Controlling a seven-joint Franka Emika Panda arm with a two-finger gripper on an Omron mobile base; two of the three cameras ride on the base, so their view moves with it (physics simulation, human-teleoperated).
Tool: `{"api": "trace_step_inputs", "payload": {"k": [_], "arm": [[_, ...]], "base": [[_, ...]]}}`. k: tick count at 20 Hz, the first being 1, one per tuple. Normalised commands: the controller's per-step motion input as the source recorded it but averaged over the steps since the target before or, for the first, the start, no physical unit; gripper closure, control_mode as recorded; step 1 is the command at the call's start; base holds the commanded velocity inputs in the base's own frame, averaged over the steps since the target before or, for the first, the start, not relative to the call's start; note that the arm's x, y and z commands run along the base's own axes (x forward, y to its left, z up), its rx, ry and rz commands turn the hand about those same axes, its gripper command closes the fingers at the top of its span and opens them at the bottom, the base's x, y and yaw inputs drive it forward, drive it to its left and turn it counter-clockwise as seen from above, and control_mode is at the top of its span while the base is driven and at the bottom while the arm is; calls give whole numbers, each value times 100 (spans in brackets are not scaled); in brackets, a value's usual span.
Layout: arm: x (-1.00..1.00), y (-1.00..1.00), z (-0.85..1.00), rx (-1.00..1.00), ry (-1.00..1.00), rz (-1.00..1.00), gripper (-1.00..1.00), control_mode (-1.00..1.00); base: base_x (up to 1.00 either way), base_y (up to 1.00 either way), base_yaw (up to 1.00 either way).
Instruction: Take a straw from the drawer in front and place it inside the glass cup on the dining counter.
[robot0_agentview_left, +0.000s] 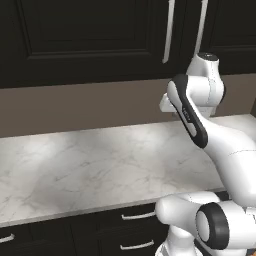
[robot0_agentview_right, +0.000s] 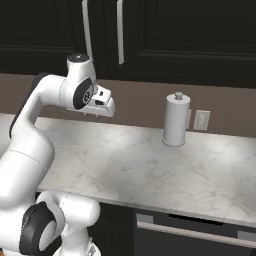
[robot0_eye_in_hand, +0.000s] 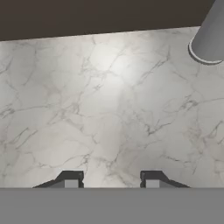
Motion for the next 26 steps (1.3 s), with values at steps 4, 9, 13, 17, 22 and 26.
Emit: {"api": "trace_step_inputs", "payload": {"k": [4,9,13,17,22,26], "arm": [[-8,0,0,0,0,0,-100,-100],[-14,0,0,0,-2,0,-100,100],[0,0,0,0,0,0,-100,100],[0,0,0,0,0,0,-100,100],[0,0,0,0,0,0,-100,100],[0,0,0,0,0,0,-100,100]], "base": [[0,0,0],[-41,0,0],[-74,-3,0],[-41,-13,1],[-3,-61,22],[0,-82,41]]}}
